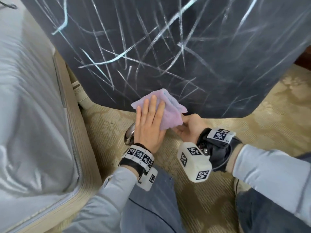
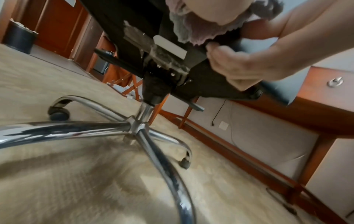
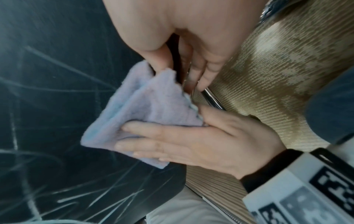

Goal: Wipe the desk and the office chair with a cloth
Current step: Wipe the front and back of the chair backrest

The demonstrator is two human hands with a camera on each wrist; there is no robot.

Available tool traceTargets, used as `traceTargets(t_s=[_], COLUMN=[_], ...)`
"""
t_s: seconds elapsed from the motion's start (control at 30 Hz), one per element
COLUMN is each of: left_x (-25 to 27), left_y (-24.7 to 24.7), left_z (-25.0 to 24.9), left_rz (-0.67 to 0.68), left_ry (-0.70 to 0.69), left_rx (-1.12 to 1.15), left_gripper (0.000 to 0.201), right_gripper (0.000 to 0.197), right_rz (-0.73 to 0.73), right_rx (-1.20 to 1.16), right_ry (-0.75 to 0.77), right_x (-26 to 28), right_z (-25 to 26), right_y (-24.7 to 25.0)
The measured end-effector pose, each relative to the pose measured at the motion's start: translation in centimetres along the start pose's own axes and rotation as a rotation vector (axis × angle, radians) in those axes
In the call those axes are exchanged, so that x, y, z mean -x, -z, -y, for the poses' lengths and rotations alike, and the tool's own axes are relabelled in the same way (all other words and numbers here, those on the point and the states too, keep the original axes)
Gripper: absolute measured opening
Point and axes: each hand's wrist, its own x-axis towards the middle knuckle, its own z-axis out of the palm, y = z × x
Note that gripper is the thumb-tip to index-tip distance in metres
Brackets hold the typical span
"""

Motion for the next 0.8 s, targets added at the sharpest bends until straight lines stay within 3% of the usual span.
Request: traceTargets(t_s=[0.2,0.3,0.43,0.53,0.63,0.8], left_x=[-6.4,-7.1,-5.0,-2.5,-0.6,-2.0], left_y=[2.8,2.7,1.7,1.0,0.5,2.0], left_z=[-1.8,-1.6,-0.2,1.2,1.7,-0.4], left_rz=[-0.247,-0.3,-0.232,-0.121,-0.026,-0.019], left_ry=[0.057,0.045,0.003,-0.014,-0.022,-0.02], left_rx=[0.027,-0.018,-0.074,-0.096,-0.106,-0.029], left_gripper=[0.067,0.069,0.071,0.071,0.069,0.066], right_gripper=[0.033,0.035,0.034,0.02,0.02,0.022], right_rz=[-0.079,-0.114,-0.099,-0.036,-0.025,-0.036], right_rx=[-0.095,-0.093,-0.069,-0.047,-0.033,0.003], right_ry=[0.038,0.06,0.068,0.056,0.052,0.066], right_x=[0.4,0.7,1.1,1.6,1.9,1.8], right_z=[-0.4,-0.4,-0.6,-0.4,-0.2,-0.5], right_y=[-1.2,-1.6,-1.5,-1.2,-0.7,-0.7])
